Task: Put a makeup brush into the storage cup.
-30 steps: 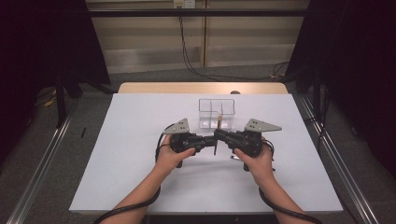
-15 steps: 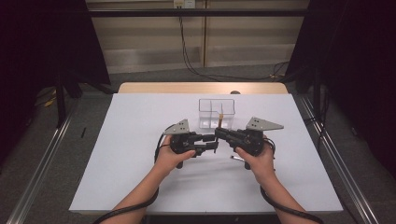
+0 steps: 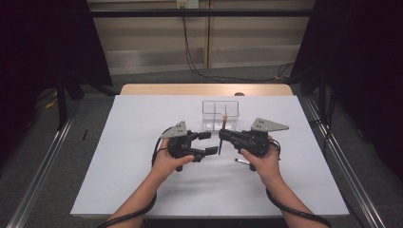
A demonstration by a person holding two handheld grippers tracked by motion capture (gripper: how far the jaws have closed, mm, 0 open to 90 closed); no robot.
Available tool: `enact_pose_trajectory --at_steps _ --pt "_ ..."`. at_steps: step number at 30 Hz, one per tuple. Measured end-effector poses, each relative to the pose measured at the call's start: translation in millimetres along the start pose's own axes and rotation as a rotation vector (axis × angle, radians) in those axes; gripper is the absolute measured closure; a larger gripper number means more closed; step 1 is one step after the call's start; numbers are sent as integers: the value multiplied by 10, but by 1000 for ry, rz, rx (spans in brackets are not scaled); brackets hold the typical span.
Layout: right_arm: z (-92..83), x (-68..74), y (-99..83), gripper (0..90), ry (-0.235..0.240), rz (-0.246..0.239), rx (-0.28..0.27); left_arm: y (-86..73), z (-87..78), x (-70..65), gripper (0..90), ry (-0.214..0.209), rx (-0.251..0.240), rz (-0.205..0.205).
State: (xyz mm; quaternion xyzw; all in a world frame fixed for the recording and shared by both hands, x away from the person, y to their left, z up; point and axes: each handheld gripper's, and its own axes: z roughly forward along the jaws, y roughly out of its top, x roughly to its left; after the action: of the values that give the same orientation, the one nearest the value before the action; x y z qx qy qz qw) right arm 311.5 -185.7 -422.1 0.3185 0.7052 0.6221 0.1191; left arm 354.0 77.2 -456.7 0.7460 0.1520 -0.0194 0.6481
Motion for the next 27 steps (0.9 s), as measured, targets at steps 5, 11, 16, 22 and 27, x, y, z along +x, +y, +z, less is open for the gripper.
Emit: enact_pose_trajectory --at_steps 5,11,16,22,27 --pt "15 -1 18 849 2 -6 2 -13 -23 25 175 26 -28 9" --pt "51 10 40 849 13 -12 8 -12 -56 41 84 72 -10 17" --pt "69 1 48 849 16 -15 8 1 -95 39 37 85 -11 31" --pt "75 -18 52 849 18 -12 4 -11 -143 55 9 104 13 38" --pt "66 -29 55 849 17 -15 5 6 -188 43 0 108 19 63"
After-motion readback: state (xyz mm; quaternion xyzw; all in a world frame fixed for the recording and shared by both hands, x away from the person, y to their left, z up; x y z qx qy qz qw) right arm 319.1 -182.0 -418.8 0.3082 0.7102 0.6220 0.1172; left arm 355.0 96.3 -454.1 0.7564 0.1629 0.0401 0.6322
